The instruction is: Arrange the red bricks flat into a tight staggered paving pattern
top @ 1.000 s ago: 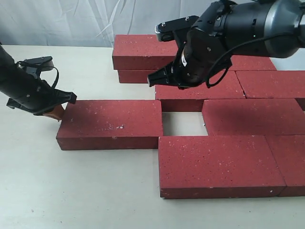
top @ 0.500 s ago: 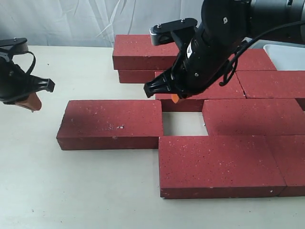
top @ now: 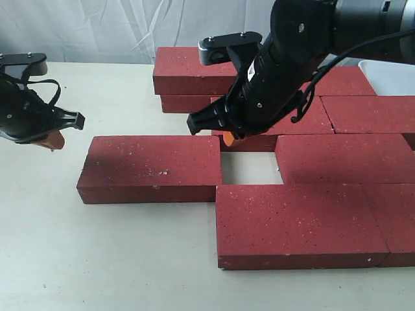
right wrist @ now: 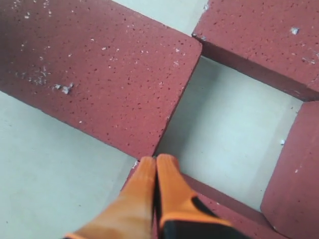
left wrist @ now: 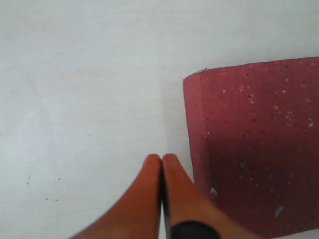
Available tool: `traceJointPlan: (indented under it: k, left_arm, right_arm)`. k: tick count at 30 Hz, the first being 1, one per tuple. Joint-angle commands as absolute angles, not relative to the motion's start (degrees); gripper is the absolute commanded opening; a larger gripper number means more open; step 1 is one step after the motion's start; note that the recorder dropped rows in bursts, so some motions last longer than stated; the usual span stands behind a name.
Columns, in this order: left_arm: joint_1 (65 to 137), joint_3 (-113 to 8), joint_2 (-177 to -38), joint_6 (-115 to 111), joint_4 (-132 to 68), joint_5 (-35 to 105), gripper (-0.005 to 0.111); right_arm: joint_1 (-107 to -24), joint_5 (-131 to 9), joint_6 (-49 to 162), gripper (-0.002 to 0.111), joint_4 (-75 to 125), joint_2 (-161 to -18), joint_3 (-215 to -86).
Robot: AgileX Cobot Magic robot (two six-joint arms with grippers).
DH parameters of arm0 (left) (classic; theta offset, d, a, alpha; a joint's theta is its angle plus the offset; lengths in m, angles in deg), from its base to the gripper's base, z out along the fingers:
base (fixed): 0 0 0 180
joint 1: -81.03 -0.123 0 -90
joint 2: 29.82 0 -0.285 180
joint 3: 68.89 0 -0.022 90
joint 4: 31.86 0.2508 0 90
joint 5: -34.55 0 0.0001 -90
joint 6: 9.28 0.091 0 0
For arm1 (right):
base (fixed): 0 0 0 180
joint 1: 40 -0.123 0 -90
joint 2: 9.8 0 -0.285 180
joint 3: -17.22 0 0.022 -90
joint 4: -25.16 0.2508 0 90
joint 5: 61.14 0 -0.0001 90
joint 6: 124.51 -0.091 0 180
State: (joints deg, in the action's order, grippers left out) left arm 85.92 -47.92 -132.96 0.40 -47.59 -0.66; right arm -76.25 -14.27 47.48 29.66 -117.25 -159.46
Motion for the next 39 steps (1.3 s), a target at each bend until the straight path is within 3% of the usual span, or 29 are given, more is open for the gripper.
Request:
traceJointPlan:
  k: [1, 15, 39]
  left_arm:
    - [86.3, -47.8, -132.3, -0.1, -51.8, -0.2, 0.0]
    - [86.3, -47.8, -132.3, 2.0, -49.2, -0.2, 0.0]
    - [86.3, -47.8, -140.0, 1.8, -52.5, -3.0, 0.0]
  right_arm:
    - [-76.0, -15.0, 47.9, 0.0, 29.7, -118.9, -159.6]
    - [-59.7, -12.7, 47.7, 0.0, 40.7, -118.9, -159.6]
    - [-59.4, -11.6, 48.1, 0.0, 43.5, -118.9, -159.6]
